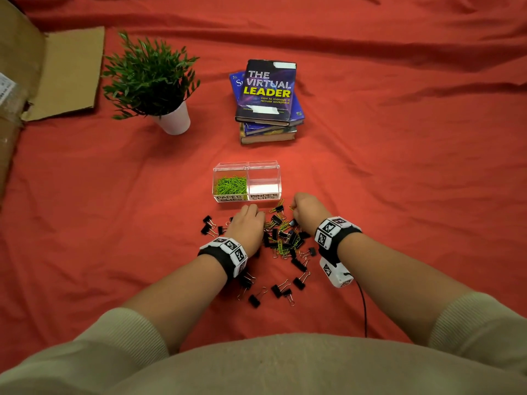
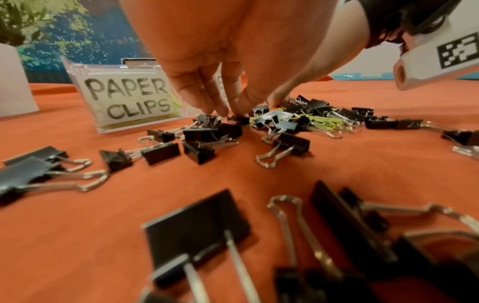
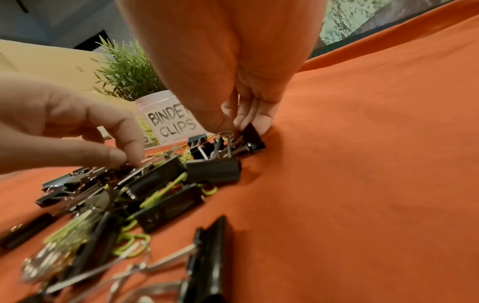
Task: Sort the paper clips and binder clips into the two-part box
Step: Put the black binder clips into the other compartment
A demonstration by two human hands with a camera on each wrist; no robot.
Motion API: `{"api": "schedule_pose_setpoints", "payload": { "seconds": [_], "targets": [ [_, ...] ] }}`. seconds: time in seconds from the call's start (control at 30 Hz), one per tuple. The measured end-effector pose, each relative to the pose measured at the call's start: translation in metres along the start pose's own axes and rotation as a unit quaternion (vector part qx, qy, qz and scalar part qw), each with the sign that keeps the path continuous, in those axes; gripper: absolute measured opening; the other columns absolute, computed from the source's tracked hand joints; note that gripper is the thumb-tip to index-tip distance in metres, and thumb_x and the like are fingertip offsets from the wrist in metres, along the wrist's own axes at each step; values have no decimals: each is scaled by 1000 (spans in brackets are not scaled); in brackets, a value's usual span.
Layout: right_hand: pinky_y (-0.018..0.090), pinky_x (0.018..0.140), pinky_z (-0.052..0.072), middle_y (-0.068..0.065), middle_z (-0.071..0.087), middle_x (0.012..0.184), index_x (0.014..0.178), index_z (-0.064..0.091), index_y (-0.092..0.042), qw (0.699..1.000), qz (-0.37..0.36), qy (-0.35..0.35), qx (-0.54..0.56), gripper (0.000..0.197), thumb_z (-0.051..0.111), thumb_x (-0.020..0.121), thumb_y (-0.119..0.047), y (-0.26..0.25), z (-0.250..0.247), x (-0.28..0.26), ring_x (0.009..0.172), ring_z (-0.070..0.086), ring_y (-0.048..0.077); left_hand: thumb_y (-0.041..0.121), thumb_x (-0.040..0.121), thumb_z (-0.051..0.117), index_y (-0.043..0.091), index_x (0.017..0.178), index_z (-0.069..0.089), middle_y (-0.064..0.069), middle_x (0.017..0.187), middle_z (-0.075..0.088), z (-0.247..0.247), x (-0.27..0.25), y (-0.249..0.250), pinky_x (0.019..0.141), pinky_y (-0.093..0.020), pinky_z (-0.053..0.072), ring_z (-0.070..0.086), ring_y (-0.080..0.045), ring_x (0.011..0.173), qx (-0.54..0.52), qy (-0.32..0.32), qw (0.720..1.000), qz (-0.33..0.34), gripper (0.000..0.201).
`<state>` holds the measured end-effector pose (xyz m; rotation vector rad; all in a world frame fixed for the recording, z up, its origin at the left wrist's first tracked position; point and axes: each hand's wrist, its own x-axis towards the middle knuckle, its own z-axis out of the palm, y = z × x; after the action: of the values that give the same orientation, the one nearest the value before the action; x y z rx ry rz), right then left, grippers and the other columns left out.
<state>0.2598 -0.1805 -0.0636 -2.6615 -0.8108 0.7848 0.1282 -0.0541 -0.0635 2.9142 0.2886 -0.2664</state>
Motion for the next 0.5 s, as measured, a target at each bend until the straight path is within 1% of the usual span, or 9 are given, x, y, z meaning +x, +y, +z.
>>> {"api": "schedule_pose_setpoints", "payload": {
  "seconds": [0.03,0.07,0.1,0.17,0.23,0.33,0.37,0.43,0.5],
  "targets": [
    [34,86,47,16,60,115,114,56,-3,1000,9,-6,6,26,48,89,-3,1,-1,0,103,57,29,-4,62,71,6,79,61,-9,81,57,1,-1,-2,61,-36,49,54,-28,75,7,0,1000,-1,22],
    [34,86,48,15,60,116,116,55,-4,1000,11,-7,13,28,48,89,-3,2,-2,0,104,57,29,-5,65,69,6,81,61,-10,83,58,2,-2,-3,63,-37,50,54,-29,77,4,-10,1000,-2,21],
    [34,87,48,14,60,116,117,56,-4,1000,4,-3,19,29,48,89,-4,3,-3,0,104,57,28,-4,71,63,5,86,61,-12,89,58,2,-3,-5,70,-38,49,54,-30,83,-2,-16,1000,0,18],
    [35,89,48,13,60,115,114,57,-4,999,-19,11,25,26,49,89,-8,7,-2,-3,104,56,28,0,83,52,5,98,59,-12,102,58,2,-6,-9,83,-37,43,50,-30,96,-6,-22,1000,0,18],
    [35,89,45,13,59,111,108,57,-4,999,-31,21,15,21,52,90,-13,9,0,-6,104,54,28,5,88,46,6,103,57,-10,108,56,0,-6,-12,88,-36,39,48,-29,101,-23,-12,1000,-10,18],
    [36,90,44,14,54,110,100,57,-2,1000,-23,19,2,16,52,90,-13,7,2,-6,106,51,30,9,92,45,7,109,56,-8,111,55,-4,0,-10,92,-37,42,48,-26,104,-53,9,998,-21,20],
    [37,91,45,15,52,112,102,57,0,1000,-16,10,-5,17,50,90,-12,4,2,-6,108,50,31,8,92,45,7,112,56,-8,113,55,-5,4,-10,93,-37,43,48,-26,106,-55,12,998,-19,23],
    [38,95,45,17,50,119,110,55,3,999,-9,-13,-30,25,50,91,-13,0,-1,-6,113,49,32,5,90,48,8,116,57,-7,116,55,-4,11,-8,93,-37,44,49,-26,110,-49,5,999,-15,28],
    [36,94,45,17,52,119,114,53,3,998,-19,-25,-47,28,51,91,-14,-3,-3,-7,112,50,31,0,87,51,8,117,57,-8,116,55,-4,17,-5,91,-37,45,49,-27,111,-36,-10,999,-12,32]
  ]
}}
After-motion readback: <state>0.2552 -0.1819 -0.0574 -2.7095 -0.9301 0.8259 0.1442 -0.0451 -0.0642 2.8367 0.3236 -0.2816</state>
